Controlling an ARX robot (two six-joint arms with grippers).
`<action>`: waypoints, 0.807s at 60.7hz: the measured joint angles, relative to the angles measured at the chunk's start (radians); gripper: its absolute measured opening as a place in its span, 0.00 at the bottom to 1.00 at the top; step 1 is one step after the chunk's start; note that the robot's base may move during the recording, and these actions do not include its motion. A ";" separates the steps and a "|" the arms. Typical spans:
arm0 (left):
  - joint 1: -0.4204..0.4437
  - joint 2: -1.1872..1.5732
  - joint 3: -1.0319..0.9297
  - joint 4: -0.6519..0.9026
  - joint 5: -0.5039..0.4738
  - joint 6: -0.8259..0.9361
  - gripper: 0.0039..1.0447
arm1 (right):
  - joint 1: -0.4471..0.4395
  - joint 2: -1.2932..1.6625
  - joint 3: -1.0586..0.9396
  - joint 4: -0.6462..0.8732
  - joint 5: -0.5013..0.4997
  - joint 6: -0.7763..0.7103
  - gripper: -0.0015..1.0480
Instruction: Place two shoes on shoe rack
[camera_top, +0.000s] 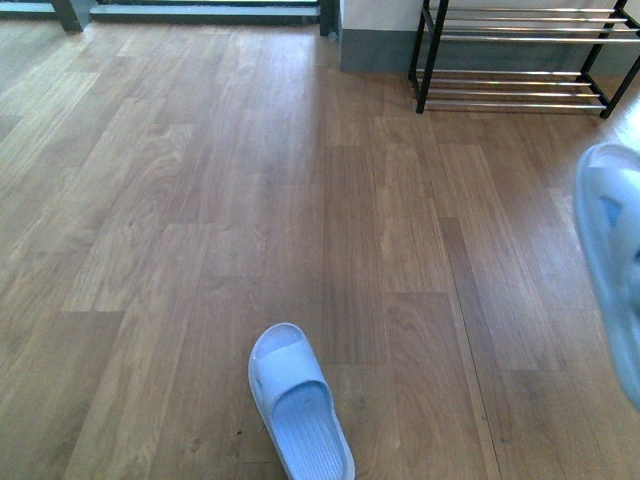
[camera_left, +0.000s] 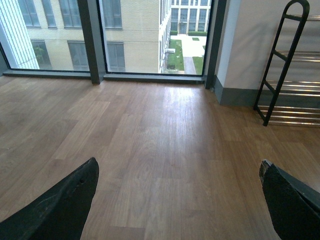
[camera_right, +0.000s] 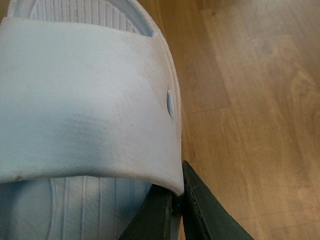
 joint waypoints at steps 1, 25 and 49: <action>0.000 0.000 0.000 0.000 0.000 0.000 0.91 | -0.008 -0.048 -0.013 -0.026 -0.006 -0.001 0.02; 0.000 0.000 0.000 0.000 0.000 0.000 0.91 | -0.070 -0.838 -0.162 -0.476 -0.090 0.048 0.02; 0.000 0.000 0.000 0.000 -0.002 0.000 0.91 | -0.071 -0.844 -0.165 -0.479 -0.100 0.053 0.02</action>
